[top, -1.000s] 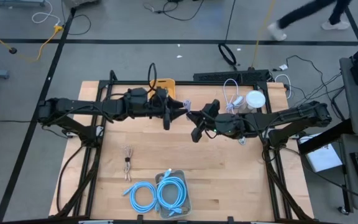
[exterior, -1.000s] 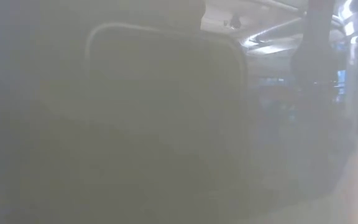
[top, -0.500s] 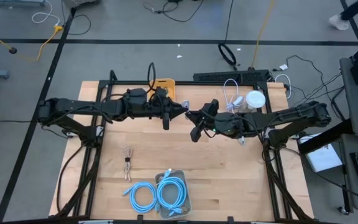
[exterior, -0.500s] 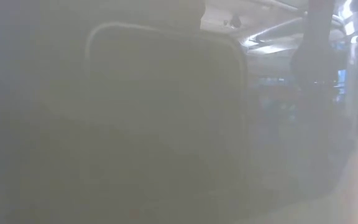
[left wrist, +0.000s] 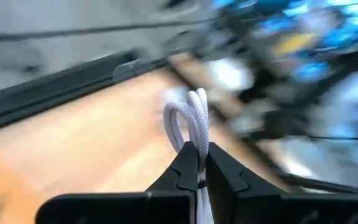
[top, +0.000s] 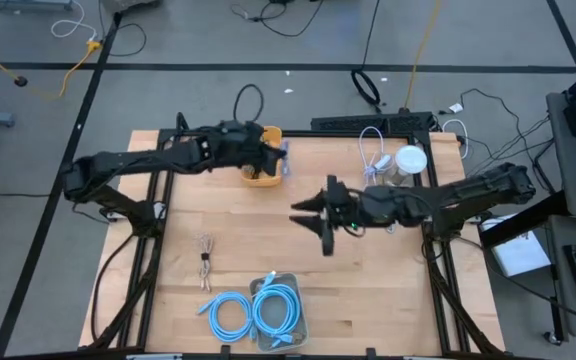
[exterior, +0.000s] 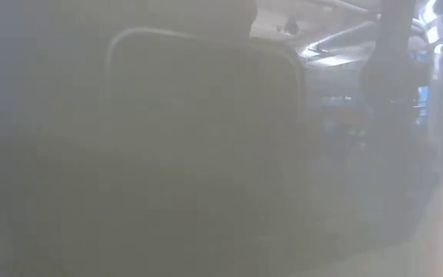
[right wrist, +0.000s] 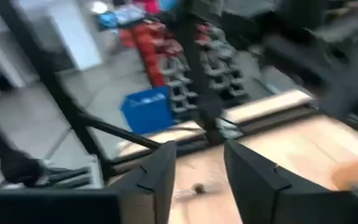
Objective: Pick & Place USB Port
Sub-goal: Put the purple charger cable into the yellow bin
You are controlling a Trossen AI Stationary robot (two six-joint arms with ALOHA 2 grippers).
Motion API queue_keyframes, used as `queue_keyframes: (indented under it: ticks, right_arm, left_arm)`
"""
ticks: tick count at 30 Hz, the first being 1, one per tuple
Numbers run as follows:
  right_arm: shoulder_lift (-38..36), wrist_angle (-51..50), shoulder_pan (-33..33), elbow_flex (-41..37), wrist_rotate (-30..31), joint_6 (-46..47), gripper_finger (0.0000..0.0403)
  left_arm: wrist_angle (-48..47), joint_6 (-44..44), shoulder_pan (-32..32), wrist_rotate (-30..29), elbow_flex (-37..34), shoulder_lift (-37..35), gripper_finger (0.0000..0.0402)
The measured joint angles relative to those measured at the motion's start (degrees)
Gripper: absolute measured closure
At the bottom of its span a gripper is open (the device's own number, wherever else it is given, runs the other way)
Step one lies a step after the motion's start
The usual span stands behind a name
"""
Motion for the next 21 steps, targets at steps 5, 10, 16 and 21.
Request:
queue_keyframes:
  ticks: [5, 10, 16, 21]
  right_arm:
    - [0.3, 4.8, 1.2, -0.2, 1.6, -3.5, 0.0237]
    - [-0.2, 5.8, 1.5, -0.1, 0.7, -3.0, 0.0217]
    - [-0.7, 5.8, 1.7, -0.1, 1.3, -3.3, 0.0216]
    - [-0.7, 6.6, 1.8, -0.1, 1.5, -3.5, 0.0221]
  left_arm:
    - [-3.0, -0.5, 4.4, 4.2, 0.4, -0.3, 0.0392]
    - [-7.5, -1.8, 8.4, 3.9, 0.1, -0.1, 0.0392]
    - [-16.8, -1.7, 12.8, 1.0, 0.1, 0.0, 0.0392]
    - [-22.3, 0.3, 15.0, -0.4, 0.1, 2.1, 0.0392]
